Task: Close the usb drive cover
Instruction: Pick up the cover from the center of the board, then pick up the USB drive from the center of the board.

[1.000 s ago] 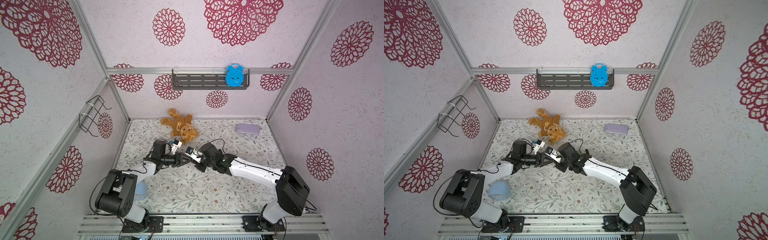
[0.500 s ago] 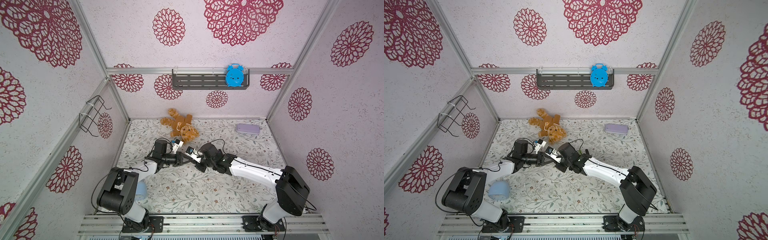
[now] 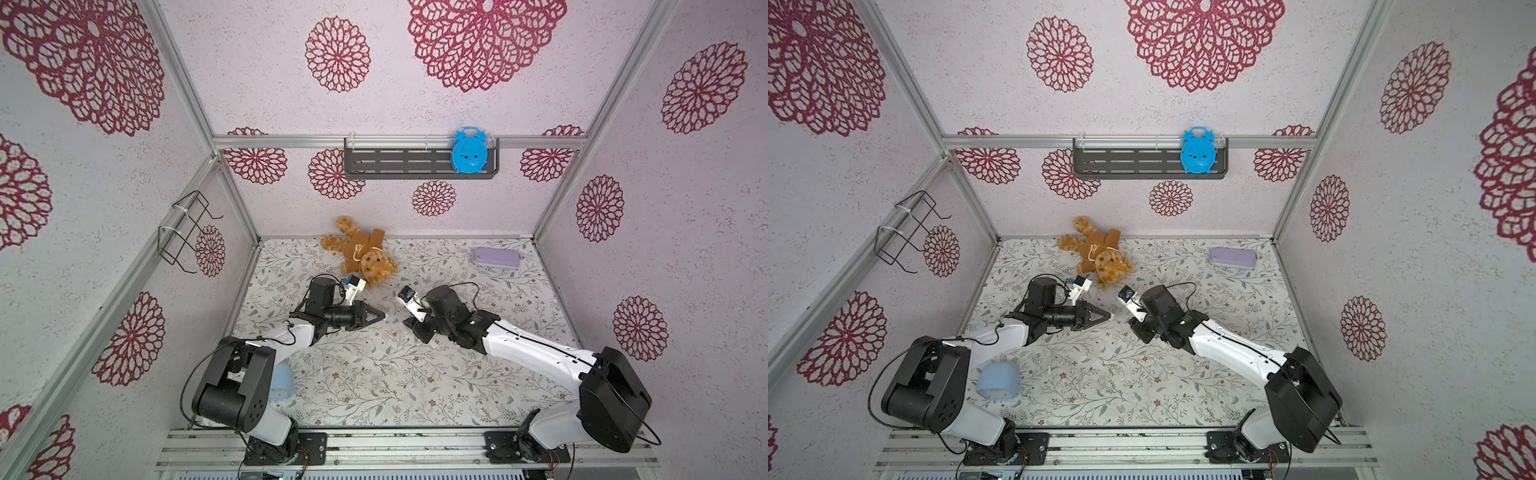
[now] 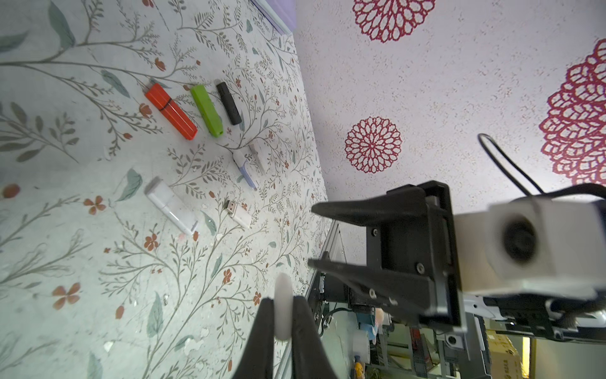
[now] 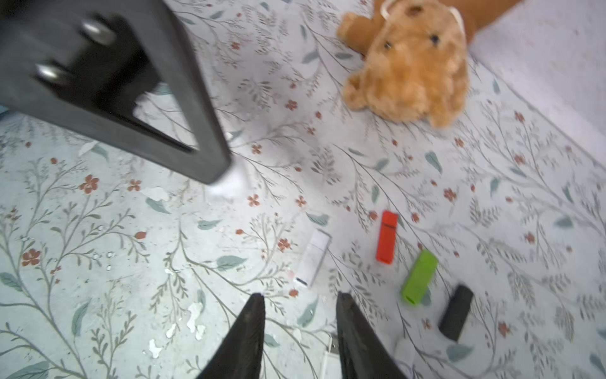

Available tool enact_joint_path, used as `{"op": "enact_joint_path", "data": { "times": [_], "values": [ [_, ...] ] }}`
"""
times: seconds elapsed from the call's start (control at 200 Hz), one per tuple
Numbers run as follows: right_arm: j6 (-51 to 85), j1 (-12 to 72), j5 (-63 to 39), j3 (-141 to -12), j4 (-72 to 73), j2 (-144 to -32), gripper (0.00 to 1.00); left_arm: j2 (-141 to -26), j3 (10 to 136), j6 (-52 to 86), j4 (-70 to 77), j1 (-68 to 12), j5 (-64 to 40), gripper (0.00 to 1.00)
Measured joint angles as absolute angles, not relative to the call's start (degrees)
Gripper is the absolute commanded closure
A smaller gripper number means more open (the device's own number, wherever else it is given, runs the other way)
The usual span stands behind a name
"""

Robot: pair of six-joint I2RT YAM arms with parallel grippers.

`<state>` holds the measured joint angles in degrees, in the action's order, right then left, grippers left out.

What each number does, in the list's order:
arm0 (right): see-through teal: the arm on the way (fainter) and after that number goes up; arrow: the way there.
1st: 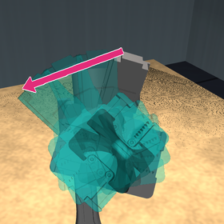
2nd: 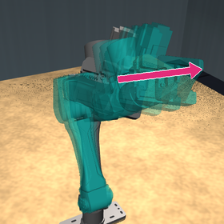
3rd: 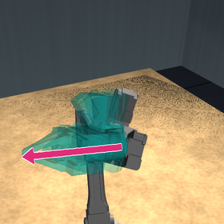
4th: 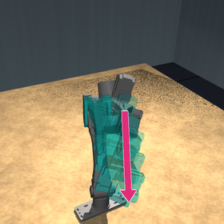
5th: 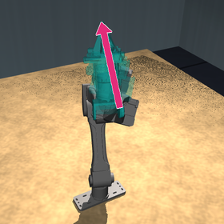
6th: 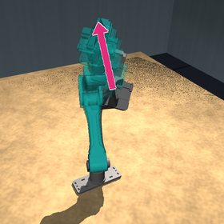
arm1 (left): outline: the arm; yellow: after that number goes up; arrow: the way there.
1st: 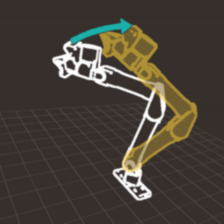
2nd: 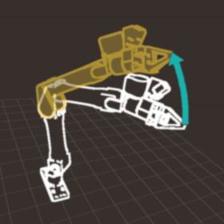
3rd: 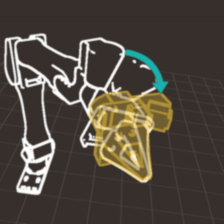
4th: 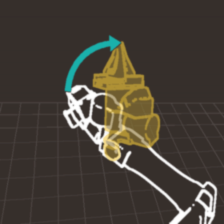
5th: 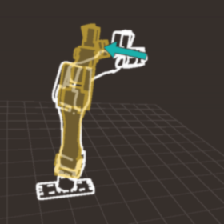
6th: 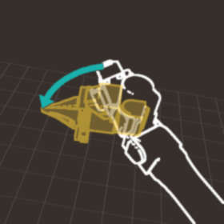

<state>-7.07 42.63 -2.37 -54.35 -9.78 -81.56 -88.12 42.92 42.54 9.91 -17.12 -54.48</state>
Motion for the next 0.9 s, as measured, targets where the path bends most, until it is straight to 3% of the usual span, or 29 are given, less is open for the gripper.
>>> {"op": "enact_joint_path", "data": {
  "times": [0.185,0.485,0.895],
  "values": [
    [-0.23,38.24,-1.54,-53.80,-16.97,-84.90,0.60,-86.15,42.92,42.87,9.21,-17.12,-51.48,0.92],
    [5.74,38.76,-1.63,-56.14,-26.92,-92.73,0.58,-84.09,43.16,41.80,6.48,-17.12,-47.59,0.92],
    [6.07,40.07,1.91,-60.14,-29.58,-99.72,0.59,-84.07,44.29,41.56,5.56,-17.12,-47.44,0.92]
  ]
}}
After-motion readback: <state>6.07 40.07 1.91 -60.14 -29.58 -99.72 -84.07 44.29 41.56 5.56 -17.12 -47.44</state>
